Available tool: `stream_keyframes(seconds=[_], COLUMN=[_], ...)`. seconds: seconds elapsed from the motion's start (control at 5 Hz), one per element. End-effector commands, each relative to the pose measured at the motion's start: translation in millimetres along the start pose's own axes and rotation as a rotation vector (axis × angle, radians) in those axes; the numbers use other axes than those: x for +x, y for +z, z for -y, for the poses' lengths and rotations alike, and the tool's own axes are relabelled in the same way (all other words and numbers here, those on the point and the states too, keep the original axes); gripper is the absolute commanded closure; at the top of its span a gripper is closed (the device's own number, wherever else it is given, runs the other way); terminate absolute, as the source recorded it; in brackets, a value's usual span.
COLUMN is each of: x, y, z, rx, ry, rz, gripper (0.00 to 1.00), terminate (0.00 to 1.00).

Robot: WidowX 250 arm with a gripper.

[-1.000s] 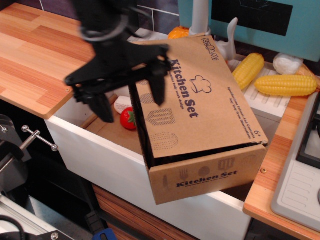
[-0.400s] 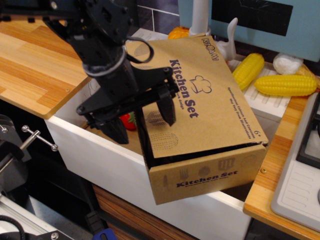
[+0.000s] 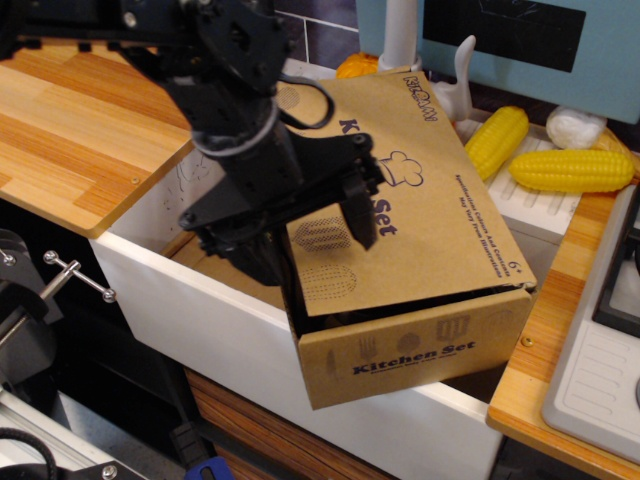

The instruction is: Open brown1fbox flap

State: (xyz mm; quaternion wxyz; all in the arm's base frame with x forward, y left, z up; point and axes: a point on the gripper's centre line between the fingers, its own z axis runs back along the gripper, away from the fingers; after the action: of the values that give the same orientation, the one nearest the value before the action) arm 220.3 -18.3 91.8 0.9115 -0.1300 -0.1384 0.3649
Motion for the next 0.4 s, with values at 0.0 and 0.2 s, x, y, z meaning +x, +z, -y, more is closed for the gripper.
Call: stream_keyframes(seconds=[0.0,0.2], x=[6.9,9.8], y=[-1.4,1.0], z=[20.3,28.8], rx=[-0.057,-0.071], ry=[-0.015,-0.028], rz=[0.022,0.033], gripper=[0.0,0.0], terminate=[0.0,0.0])
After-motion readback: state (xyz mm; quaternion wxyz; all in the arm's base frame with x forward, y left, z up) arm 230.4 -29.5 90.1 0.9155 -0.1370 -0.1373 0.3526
